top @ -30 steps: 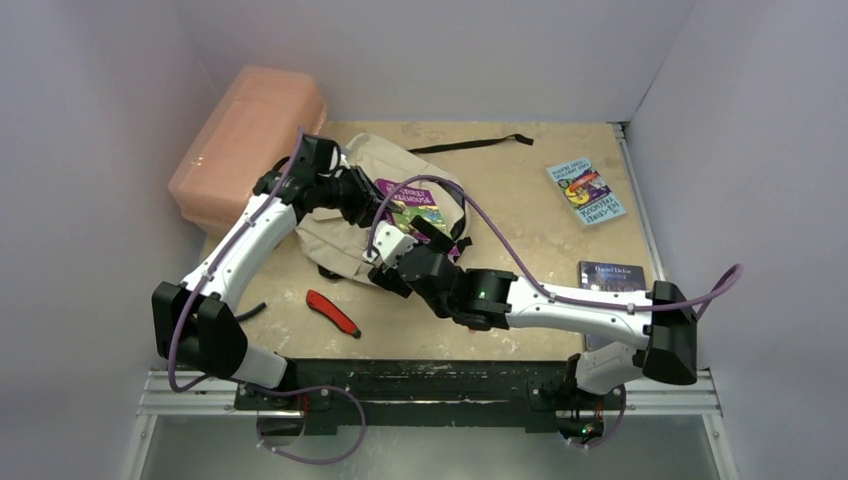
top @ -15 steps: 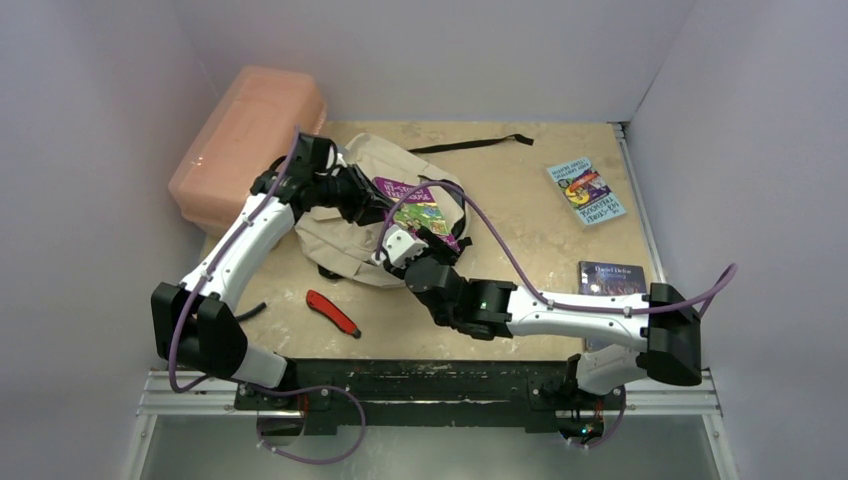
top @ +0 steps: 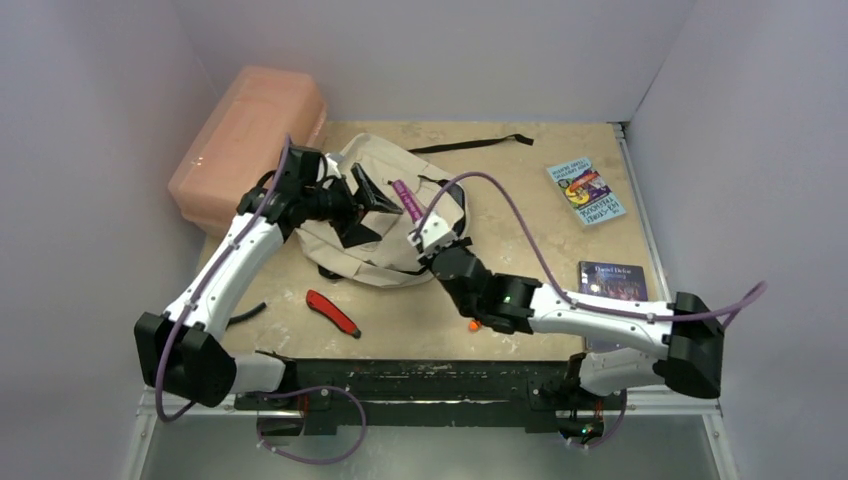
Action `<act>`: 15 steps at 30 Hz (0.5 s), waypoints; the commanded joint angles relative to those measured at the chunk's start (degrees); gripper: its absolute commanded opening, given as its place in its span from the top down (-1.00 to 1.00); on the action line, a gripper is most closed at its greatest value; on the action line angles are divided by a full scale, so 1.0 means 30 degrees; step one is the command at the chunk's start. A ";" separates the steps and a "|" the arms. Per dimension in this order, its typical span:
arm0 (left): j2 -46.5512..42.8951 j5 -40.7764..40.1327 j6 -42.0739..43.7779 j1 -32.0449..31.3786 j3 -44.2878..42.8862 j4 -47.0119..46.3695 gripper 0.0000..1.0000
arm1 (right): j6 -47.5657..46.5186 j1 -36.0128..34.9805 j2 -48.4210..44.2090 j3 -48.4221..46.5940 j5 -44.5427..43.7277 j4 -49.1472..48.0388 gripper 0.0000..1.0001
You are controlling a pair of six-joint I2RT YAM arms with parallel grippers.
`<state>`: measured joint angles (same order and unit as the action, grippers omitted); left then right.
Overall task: Pack the student bag
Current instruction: Pick up the book from the center of the board.
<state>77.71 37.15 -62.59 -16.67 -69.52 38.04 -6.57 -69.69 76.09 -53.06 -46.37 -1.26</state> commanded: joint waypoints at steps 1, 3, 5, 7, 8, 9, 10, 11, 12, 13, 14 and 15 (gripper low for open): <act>-0.2775 -0.2375 0.3729 -0.0556 -0.0516 0.0664 -0.63 | 0.4436 0.3549 -0.3772 0.0257 0.1714 0.1075 1.00; -0.3450 -0.4955 0.5380 -0.1589 -0.0832 0.1243 -0.63 | 0.4436 0.5851 -0.5446 0.0738 0.3040 0.1871 1.00; -0.3773 -0.7720 0.6867 -0.3300 -0.0796 0.1295 -0.63 | 0.4436 0.7861 -0.6965 0.1386 0.4097 0.2064 1.00; -0.3443 -0.9873 0.7864 -0.5120 -0.0617 0.0983 -0.63 | 0.4436 0.9348 -0.7702 0.1225 0.4556 0.3050 1.00; -0.2955 -1.0739 0.8420 -0.5923 -0.0676 0.0900 -0.61 | 0.5612 0.9941 -0.7615 0.0855 0.4448 0.3919 1.00; -0.2407 -1.1876 0.9053 -0.6771 -0.1146 0.1102 -0.60 | 1.0150 1.0403 -0.7267 0.0439 0.3944 0.4896 1.00; -0.1668 -1.3762 0.9861 -0.7887 -0.1771 0.1680 -0.61 | 1.0538 1.0934 -0.6740 0.0028 0.2905 0.5805 1.00; -0.0821 -1.5565 1.0760 -0.8990 -0.2508 0.2126 -0.62 | 1.0458 1.1395 -0.6199 -0.0312 0.1821 0.6783 1.00; 0.0407 -1.6753 1.1547 -0.9868 -0.3263 0.2467 -0.63 | 1.0514 1.2134 -0.5787 -0.0531 0.1129 0.7601 1.00; 0.1430 -1.7316 1.2103 -1.0453 -0.4017 0.2883 -0.63 | 1.0561 1.3116 -0.5640 -0.0613 0.1156 0.8198 1.00; 0.2485 -1.7411 1.2469 -1.0843 -0.4799 0.3324 -0.63 | 1.0469 1.4239 -0.5801 -0.0469 0.1961 0.8272 1.00; 0.3554 -1.7394 1.2647 -1.1037 -0.5567 0.3789 -0.63 | 1.0303 1.5434 -0.6235 -0.0125 0.3021 0.7996 1.00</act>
<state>78.83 -2.37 -34.44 -45.28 -78.39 44.80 18.48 -32.49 57.89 -52.36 -38.41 18.61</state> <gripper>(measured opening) 0.814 0.282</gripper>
